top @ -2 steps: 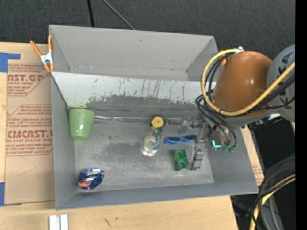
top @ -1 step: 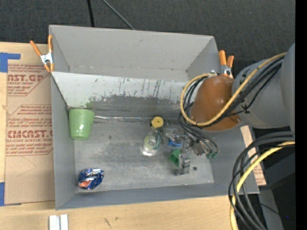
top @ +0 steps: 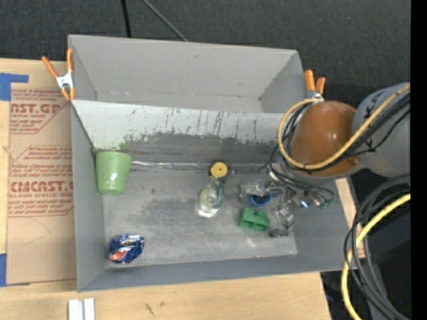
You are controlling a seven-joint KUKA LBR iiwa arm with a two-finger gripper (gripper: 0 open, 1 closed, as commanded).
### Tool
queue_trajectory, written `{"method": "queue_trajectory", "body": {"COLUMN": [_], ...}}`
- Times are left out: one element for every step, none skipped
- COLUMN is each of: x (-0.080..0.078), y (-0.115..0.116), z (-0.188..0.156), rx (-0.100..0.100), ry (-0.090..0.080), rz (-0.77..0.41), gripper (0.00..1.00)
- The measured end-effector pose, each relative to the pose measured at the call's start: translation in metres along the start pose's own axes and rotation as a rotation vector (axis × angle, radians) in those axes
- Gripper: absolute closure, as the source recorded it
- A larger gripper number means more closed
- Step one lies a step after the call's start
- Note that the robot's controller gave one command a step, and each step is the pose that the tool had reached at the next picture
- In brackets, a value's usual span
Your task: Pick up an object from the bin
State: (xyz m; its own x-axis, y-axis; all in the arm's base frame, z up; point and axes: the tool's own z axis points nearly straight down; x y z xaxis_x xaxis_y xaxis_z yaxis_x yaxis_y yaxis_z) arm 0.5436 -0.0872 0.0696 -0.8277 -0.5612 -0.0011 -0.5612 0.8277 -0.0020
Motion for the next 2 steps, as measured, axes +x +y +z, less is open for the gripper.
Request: {"method": "queue_trajectory", "body": {"x": [-0.001,0.024], "y": [0.001,0.020], "z": [0.000,-0.152], "rx": [-0.002,0.004], "ry": [-0.001,-0.006], "rz": [0.000,-0.035], "gripper": [1.00,1.00]}}
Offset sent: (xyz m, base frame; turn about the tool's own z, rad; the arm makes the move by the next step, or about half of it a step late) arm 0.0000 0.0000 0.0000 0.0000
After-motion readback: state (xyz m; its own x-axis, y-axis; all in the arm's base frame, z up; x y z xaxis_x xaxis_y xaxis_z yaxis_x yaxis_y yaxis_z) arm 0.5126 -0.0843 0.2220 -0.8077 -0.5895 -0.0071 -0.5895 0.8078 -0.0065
